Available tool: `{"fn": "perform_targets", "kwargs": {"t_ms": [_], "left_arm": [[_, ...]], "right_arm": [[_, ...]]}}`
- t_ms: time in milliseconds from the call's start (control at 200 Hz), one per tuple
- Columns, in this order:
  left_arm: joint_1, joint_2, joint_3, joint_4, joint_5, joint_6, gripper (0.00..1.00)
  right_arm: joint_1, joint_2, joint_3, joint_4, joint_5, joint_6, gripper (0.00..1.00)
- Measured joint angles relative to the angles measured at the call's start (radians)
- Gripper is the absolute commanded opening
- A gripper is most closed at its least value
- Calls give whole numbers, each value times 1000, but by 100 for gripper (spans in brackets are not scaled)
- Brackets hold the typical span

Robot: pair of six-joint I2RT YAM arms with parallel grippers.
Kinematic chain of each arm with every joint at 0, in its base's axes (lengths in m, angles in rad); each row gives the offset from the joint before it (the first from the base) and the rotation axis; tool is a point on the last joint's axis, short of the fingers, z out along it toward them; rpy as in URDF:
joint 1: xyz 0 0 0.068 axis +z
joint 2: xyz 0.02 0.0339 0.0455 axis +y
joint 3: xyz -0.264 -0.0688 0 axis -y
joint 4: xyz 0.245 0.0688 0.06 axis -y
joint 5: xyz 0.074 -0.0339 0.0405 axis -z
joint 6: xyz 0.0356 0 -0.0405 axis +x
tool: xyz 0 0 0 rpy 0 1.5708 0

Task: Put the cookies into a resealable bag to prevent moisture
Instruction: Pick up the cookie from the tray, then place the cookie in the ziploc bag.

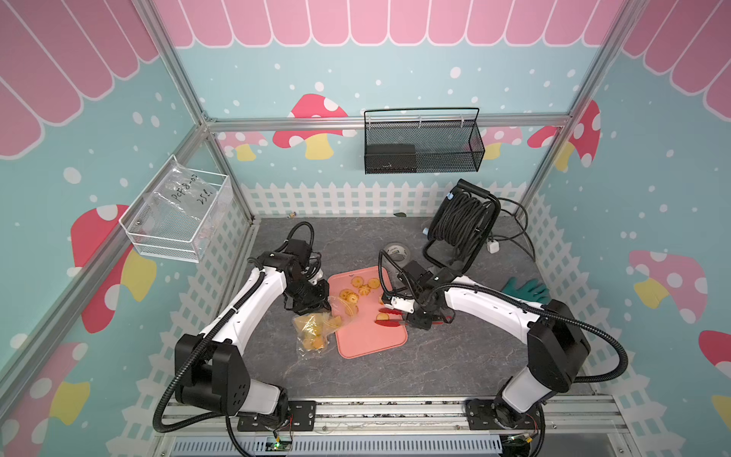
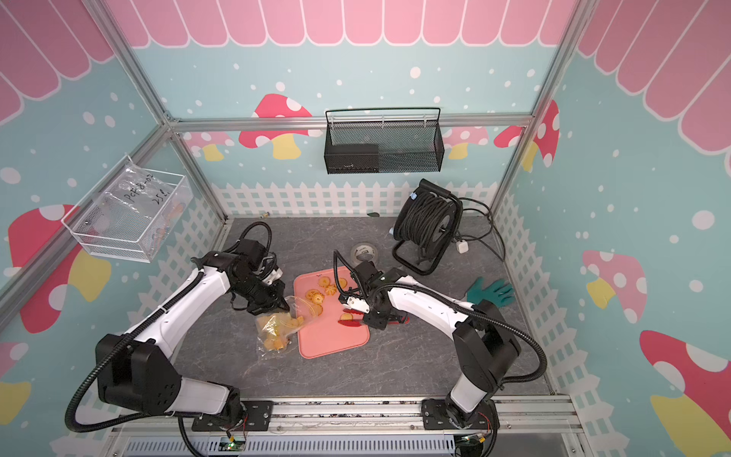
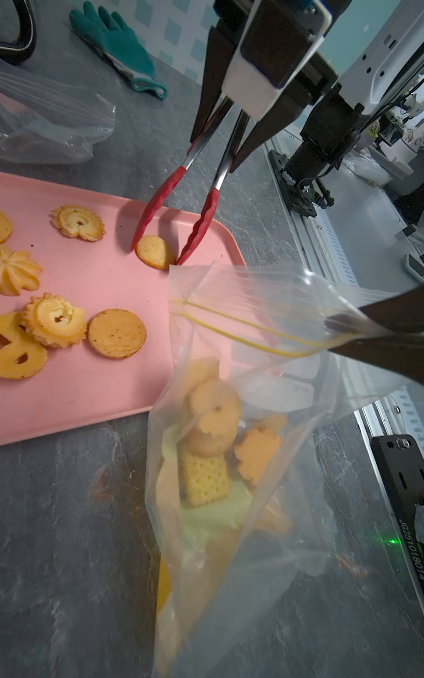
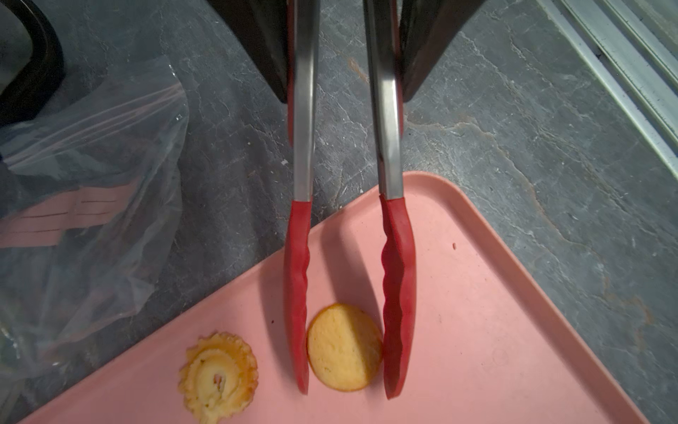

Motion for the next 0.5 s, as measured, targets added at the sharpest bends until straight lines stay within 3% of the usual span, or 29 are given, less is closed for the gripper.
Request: {"fn": "perform_targets", "kwargs": {"t_ms": [255, 500], "left_arm": [[-5, 2, 10, -2, 0, 3, 0], [-6, 2, 10, -2, 0, 2, 0]], "right_arm": [[-8, -97, 48, 4, -105, 8, 45], [-10, -151, 80, 47, -288, 35, 44]]}}
